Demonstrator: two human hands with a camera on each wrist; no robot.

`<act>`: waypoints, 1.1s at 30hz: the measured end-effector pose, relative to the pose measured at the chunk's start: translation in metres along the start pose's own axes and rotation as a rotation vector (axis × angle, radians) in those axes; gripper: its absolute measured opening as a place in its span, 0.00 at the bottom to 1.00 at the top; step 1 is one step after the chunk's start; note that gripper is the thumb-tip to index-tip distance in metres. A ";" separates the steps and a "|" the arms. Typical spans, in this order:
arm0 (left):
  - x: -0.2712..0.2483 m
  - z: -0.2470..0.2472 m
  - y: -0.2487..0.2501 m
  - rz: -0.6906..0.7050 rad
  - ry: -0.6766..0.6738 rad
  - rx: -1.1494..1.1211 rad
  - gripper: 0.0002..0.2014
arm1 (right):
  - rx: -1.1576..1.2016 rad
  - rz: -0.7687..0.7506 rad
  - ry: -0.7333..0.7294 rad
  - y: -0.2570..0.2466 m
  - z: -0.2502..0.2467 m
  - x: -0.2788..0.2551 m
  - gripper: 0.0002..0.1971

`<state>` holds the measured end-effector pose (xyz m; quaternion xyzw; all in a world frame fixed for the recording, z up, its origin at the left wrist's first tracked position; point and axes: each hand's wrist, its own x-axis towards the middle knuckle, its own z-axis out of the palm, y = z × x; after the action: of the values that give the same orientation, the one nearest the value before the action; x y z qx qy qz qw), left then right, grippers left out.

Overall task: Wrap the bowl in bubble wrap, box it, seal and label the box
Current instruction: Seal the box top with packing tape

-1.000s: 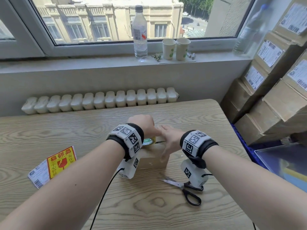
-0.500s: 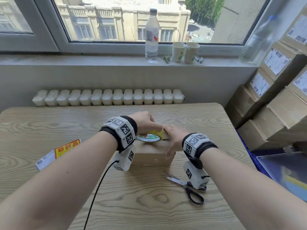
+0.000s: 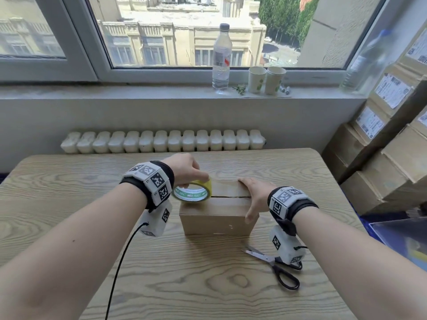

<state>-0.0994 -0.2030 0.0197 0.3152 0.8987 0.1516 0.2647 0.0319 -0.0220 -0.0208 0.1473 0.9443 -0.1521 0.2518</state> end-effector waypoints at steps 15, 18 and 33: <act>-0.016 -0.018 -0.066 -0.131 0.132 0.148 0.20 | -0.157 0.067 -0.030 -0.019 -0.005 0.003 0.54; -0.015 -0.017 -0.069 -0.117 0.146 0.171 0.17 | -0.249 0.048 -0.044 -0.030 -0.003 0.008 0.50; -0.004 -0.002 -0.080 -0.171 0.126 0.135 0.13 | -0.314 -0.122 0.036 -0.084 0.003 0.036 0.56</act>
<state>-0.1367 -0.2662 -0.0123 0.2445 0.9453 0.0870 0.1977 -0.0261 -0.0929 -0.0242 0.0514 0.9680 -0.0152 0.2453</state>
